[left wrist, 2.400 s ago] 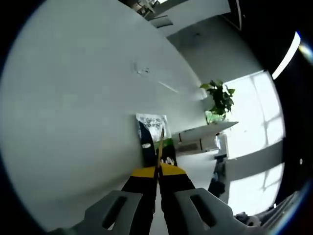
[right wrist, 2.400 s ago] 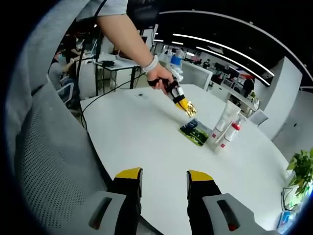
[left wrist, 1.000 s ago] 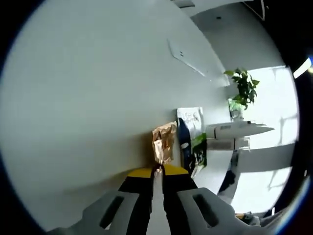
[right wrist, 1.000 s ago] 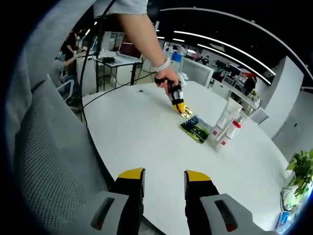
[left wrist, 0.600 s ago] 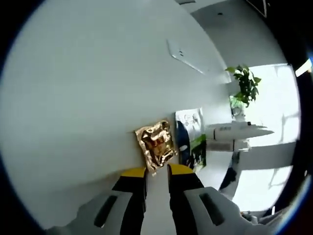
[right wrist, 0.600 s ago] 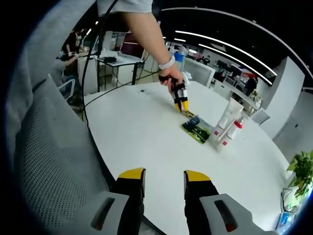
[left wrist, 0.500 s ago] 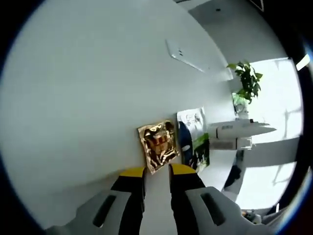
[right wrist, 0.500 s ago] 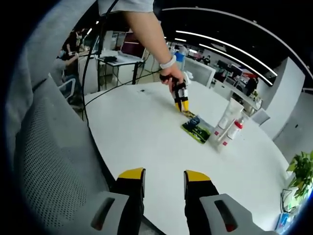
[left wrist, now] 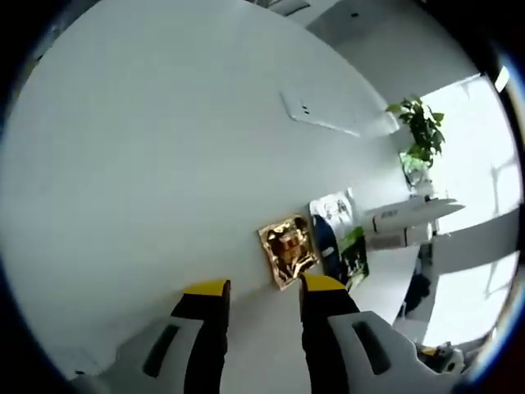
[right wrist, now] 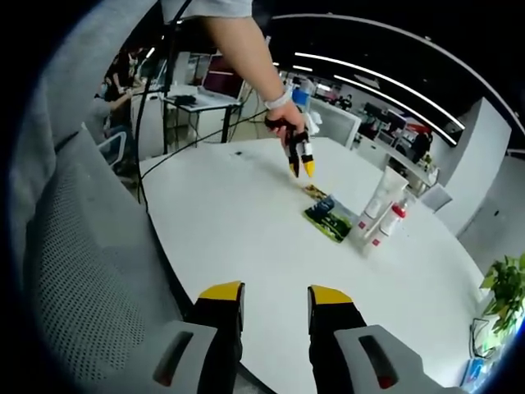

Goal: Arrange the skincare products in the storage area until every visible bottle or jar stands upright without overlapping.

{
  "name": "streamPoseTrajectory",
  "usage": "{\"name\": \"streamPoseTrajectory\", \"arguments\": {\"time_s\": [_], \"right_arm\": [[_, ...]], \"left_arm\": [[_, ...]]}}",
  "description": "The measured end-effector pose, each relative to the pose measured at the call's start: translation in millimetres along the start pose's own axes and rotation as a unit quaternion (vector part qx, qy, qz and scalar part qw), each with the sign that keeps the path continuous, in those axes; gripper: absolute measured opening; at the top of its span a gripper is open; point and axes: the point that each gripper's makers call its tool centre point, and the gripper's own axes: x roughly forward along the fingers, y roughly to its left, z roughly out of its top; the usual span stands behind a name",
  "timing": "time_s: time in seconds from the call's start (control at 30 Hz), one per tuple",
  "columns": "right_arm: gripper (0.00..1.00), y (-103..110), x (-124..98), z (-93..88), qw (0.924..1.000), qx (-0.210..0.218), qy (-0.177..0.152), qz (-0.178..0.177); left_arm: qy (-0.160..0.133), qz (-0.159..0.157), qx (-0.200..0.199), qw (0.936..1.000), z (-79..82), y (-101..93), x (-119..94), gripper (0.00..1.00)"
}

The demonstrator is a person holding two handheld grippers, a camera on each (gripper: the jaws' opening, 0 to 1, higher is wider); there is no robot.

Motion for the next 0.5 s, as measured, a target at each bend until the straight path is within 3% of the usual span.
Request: {"name": "streamPoseTrajectory", "arguments": {"time_s": [0.23, 0.37, 0.5], "right_arm": [[0.26, 2, -1, 1.9, 1.0000, -0.005, -0.004, 0.003], [0.26, 2, -1, 2.9, 1.0000, -0.005, -0.006, 0.003], [0.26, 3, -1, 3.2, 0.9999, -0.008, -0.006, 0.004]], "left_arm": [[-0.003, 0.034, 0.012, 0.9993, -9.4, 31.3, -33, 0.36], [-0.012, 0.052, 0.006, 0.9986, -12.4, 48.7, -49, 0.44], [-0.039, 0.080, 0.000, 0.9960, -8.2, 69.1, -67, 0.53]]}}
